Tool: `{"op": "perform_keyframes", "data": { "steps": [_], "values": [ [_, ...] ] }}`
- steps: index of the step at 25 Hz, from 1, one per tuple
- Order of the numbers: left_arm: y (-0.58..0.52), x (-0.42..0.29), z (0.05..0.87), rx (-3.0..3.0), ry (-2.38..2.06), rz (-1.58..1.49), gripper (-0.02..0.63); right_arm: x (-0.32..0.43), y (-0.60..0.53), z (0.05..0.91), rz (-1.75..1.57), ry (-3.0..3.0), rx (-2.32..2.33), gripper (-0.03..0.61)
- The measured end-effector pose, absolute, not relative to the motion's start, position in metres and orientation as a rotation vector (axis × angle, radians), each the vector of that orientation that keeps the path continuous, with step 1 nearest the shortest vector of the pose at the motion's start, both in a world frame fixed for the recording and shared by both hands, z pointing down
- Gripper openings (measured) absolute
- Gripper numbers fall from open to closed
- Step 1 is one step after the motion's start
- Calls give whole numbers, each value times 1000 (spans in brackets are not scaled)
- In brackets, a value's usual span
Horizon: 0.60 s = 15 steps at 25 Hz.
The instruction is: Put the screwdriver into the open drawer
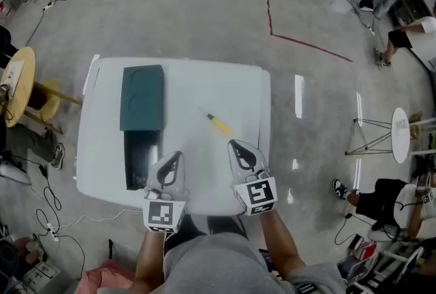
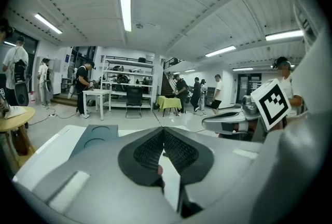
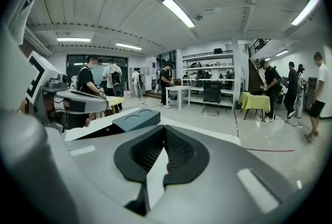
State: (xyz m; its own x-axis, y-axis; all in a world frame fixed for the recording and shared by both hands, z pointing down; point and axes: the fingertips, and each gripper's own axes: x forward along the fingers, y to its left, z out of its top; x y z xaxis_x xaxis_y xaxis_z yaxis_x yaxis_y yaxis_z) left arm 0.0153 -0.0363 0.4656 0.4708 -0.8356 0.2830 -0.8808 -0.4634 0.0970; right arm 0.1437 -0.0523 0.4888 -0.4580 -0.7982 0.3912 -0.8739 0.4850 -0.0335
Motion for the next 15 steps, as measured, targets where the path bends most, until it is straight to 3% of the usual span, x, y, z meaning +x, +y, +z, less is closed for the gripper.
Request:
{"op": "perform_keyframes", "data": {
  "steps": [15],
  "values": [
    [-74, 14, 536, 2432, -1459, 333, 12, 137, -91, 580, 396, -2338, 1289, 5]
  ]
}}
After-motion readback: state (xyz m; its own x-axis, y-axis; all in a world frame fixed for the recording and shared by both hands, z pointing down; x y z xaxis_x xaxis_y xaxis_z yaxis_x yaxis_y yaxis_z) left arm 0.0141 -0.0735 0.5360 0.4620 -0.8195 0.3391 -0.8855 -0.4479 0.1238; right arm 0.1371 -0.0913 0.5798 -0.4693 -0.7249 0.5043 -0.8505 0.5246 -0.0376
